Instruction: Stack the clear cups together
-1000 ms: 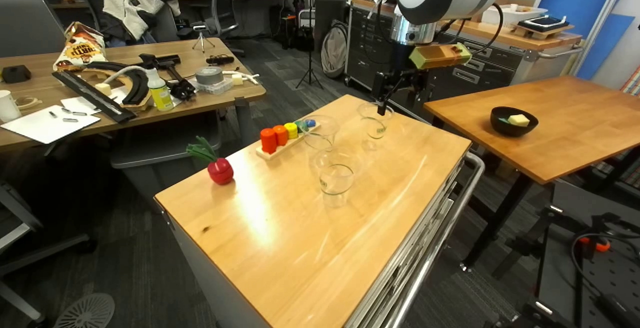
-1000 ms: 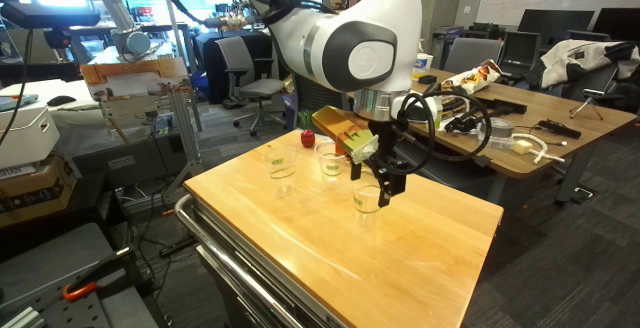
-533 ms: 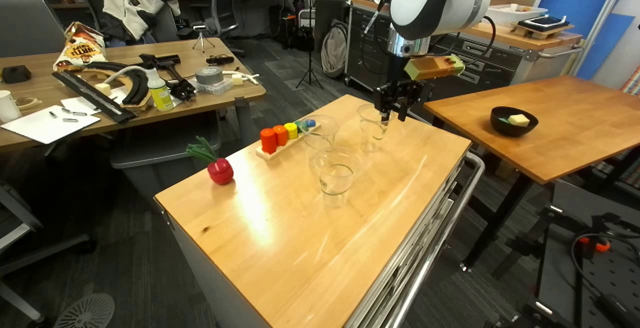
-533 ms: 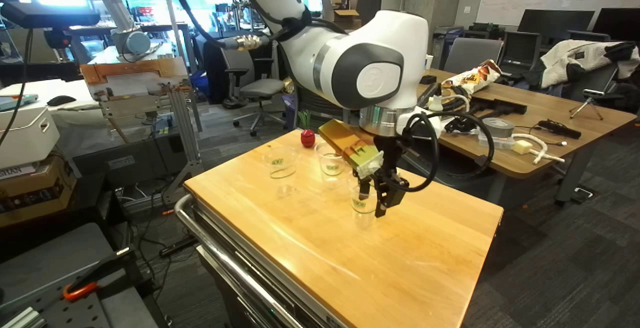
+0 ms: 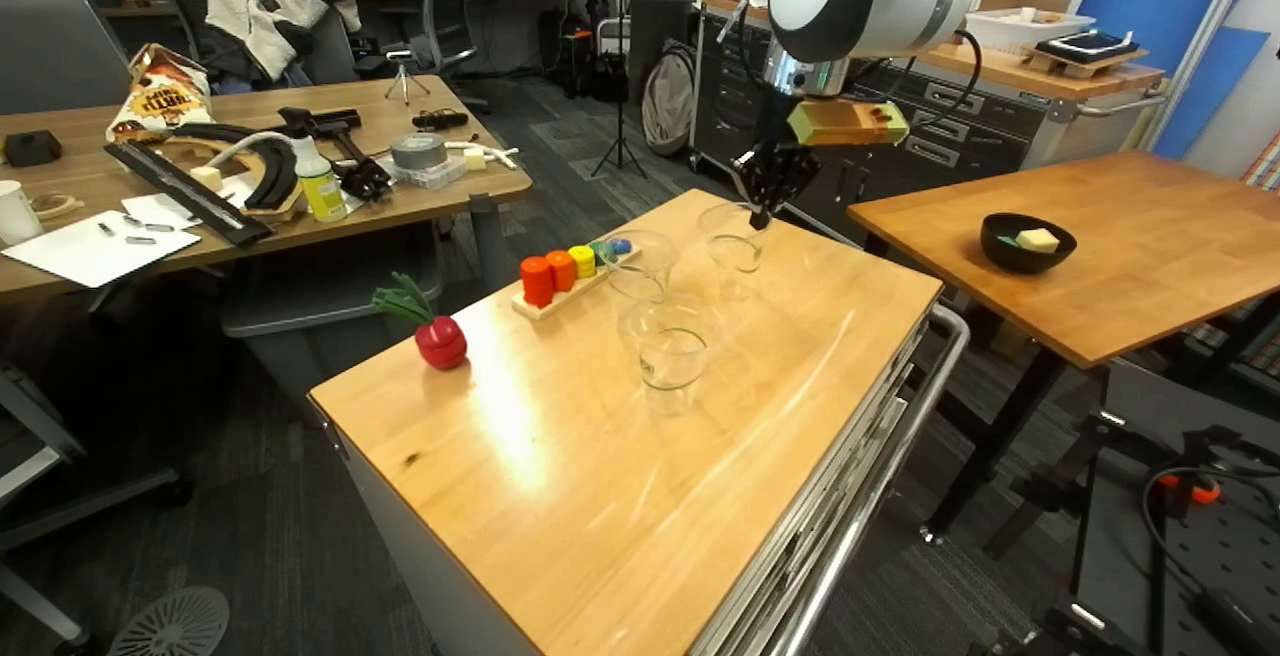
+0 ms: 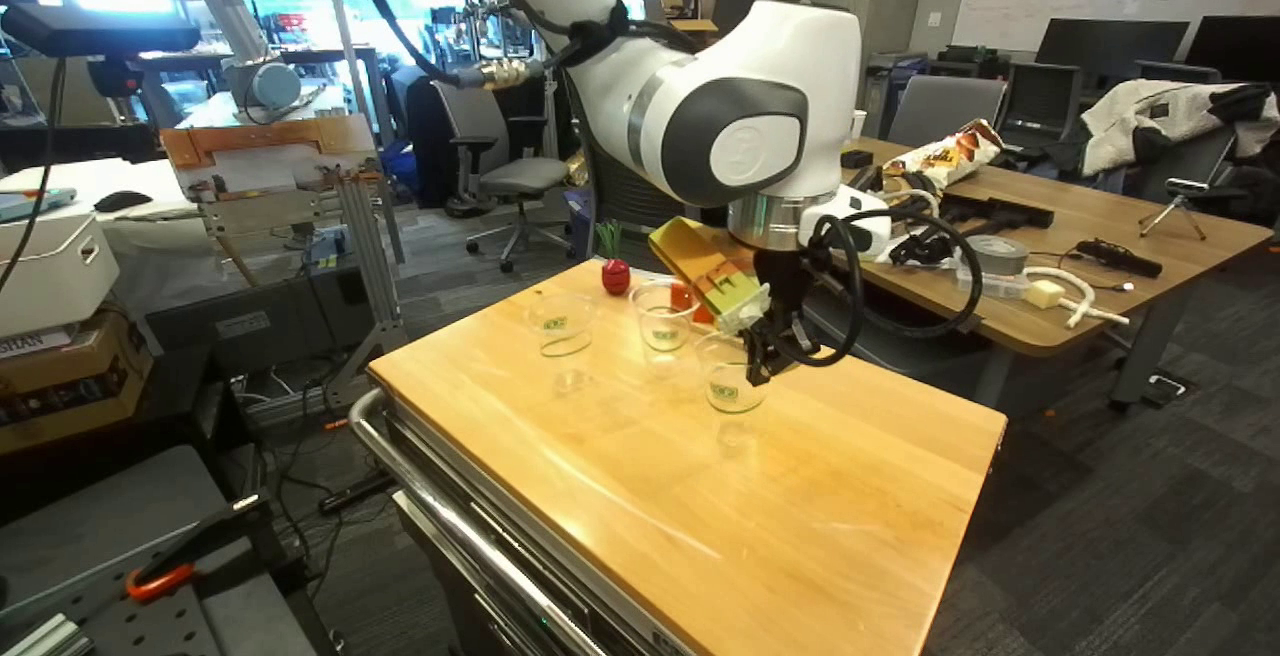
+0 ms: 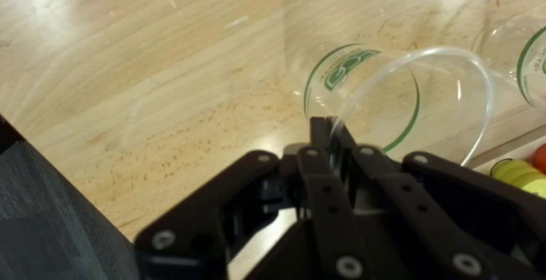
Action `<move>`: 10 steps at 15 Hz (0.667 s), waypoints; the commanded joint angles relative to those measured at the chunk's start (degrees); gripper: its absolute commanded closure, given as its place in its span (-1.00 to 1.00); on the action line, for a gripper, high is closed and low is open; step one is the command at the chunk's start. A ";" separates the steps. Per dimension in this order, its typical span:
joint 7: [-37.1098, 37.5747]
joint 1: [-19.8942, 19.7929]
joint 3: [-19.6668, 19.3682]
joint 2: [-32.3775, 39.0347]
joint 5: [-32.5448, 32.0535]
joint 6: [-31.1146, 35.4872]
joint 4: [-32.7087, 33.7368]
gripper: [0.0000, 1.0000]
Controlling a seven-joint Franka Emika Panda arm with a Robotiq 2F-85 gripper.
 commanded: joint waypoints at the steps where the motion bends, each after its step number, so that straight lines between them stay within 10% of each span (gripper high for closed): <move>1: 0.16 -0.87 1.54 0.02 1.55 1.29 0.47 0.95; 10: 1.11 -1.61 4.22 -9.65 6.55 -6.16 -1.08 0.97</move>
